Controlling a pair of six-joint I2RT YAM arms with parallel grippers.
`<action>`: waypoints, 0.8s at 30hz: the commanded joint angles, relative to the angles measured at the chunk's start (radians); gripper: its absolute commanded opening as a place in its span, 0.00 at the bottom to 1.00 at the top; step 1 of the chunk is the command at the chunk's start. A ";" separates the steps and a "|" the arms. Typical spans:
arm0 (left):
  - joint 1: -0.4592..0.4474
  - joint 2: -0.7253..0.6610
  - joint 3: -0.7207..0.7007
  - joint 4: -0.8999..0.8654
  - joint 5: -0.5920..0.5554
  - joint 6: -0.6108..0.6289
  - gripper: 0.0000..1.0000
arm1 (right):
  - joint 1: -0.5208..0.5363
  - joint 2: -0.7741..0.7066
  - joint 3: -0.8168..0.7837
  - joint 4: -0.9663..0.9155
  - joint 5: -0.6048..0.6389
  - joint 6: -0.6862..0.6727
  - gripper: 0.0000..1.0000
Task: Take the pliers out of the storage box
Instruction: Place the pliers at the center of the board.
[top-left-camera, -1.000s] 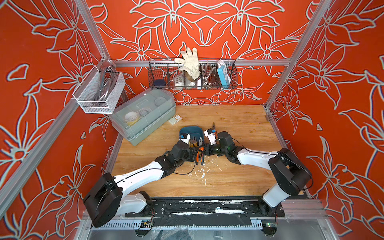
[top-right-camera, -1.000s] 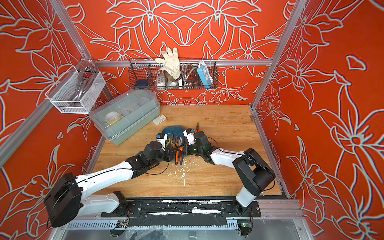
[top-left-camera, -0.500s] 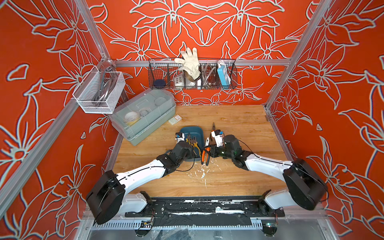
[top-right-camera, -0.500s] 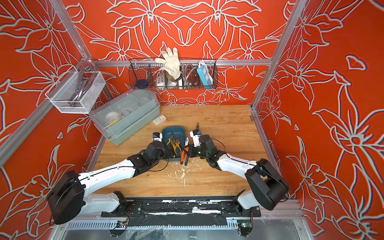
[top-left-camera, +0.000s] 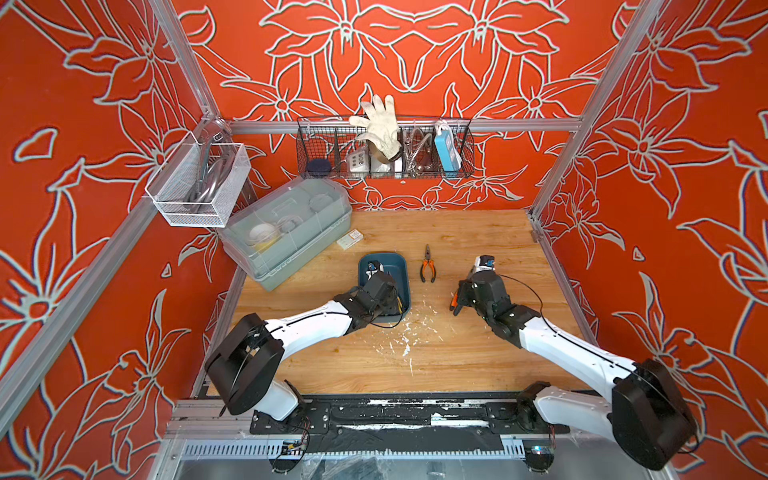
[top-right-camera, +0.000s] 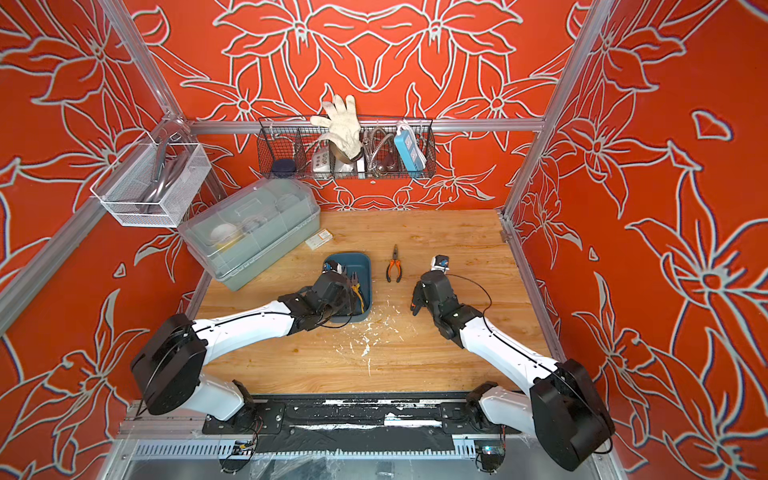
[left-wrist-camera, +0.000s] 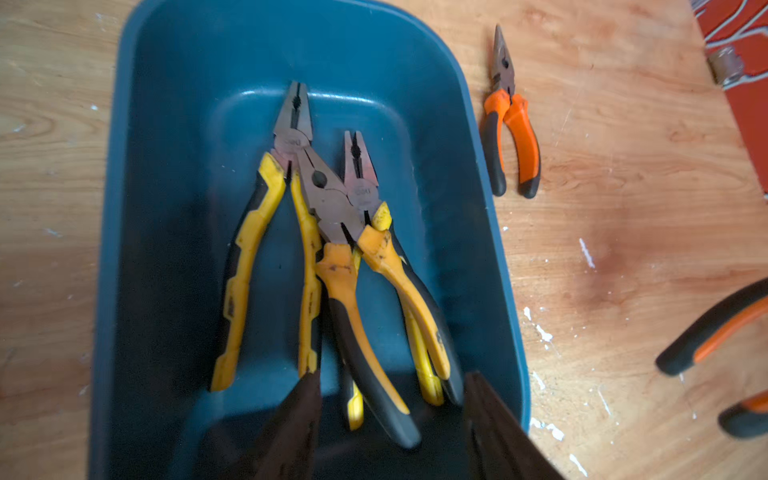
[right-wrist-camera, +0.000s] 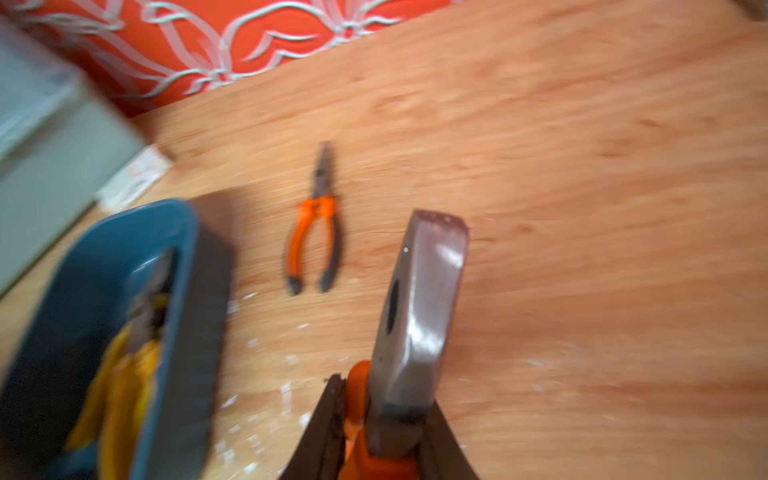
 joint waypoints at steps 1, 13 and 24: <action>0.004 0.024 0.033 -0.063 0.023 0.012 0.55 | -0.034 0.006 0.007 -0.032 0.050 0.023 0.00; 0.005 0.023 0.049 -0.099 0.008 0.008 0.54 | -0.065 0.128 0.106 -0.056 -0.041 -0.104 0.00; 0.005 -0.045 0.020 -0.086 -0.016 0.019 0.55 | -0.116 0.320 0.371 -0.201 -0.300 -0.213 0.00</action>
